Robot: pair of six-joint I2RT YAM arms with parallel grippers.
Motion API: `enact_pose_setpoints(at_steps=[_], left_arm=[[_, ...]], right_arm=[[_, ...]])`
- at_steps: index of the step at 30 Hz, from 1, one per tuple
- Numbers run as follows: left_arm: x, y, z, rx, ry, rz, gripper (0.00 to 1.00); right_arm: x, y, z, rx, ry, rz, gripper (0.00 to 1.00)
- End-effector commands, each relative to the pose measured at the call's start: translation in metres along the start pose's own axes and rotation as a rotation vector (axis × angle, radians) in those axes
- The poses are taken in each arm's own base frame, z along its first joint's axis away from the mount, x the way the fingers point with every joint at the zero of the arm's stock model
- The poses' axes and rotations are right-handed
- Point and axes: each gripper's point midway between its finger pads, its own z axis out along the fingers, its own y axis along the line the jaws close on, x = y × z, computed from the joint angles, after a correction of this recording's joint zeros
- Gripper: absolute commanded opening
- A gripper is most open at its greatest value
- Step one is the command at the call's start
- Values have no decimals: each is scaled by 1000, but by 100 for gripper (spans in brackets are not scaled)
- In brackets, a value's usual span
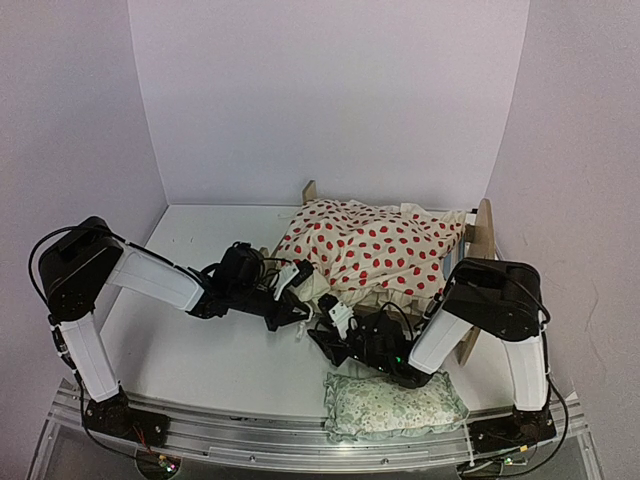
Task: Set up the pet bed
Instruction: Tie the left ropes of the mattress closest to the robot on the bed frame.
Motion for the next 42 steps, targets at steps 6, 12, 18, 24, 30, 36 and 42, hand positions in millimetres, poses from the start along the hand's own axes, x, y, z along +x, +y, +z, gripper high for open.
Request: enact_pose_setpoints(at_steps=[6,12,18,24,30,36,42], left_arm=[[-14,-7,-11,30,-38,32,0],[-13,-6,-11,35,-40,23,0],[-14,-7,-13,41,-42,22,0],[-14,-7,-14,44,-43,22,0],[-15,-7,-15,47,-44,19,0],[-17,-8,-16,48,-48,21,0],[-18,-10,-17,52,-48,20,0]], right_arm=[[-32,6,6,30,-105,-131,38],[-36,13,5,2,-131,-159,37],[-40,14,6,4,-144,-194,34],[-48,13,6,13,-160,-220,33],[-52,15,4,28,-167,-282,31],[-51,10,0,61,-156,-326,33],[-47,3,-3,104,-137,-384,35]])
